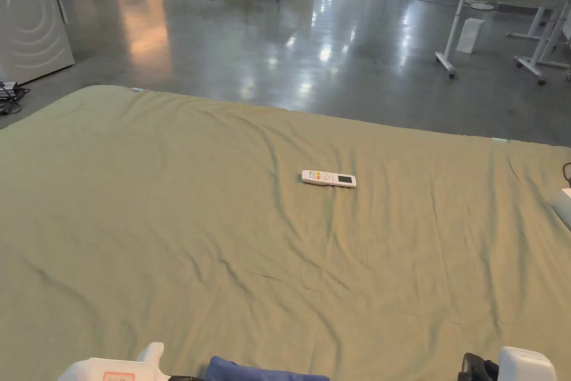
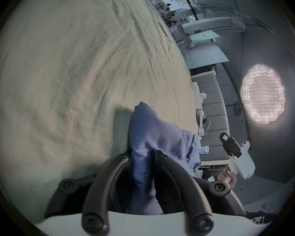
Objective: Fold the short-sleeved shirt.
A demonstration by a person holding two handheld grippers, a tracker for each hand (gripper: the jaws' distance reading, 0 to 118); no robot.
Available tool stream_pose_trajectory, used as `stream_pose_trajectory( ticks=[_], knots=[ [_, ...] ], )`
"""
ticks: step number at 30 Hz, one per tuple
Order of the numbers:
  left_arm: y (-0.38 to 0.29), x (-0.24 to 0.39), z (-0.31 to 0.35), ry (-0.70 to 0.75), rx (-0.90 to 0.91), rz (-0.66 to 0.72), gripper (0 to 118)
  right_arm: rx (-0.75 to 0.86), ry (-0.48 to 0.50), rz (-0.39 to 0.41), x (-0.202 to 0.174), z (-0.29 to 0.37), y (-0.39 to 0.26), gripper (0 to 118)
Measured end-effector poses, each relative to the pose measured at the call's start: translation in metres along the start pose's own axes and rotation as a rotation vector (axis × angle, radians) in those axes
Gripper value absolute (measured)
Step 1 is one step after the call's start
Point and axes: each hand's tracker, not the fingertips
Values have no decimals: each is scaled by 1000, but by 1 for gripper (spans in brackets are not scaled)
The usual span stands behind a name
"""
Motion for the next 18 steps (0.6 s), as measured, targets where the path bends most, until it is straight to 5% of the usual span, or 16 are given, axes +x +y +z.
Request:
stream_pose_trajectory(
  ticks=[18],
  knots=[
    [-4, 40, 26, -16, 49, -66, 10, 3, 9, 3, 0, 2, 1, 0]
  ],
)
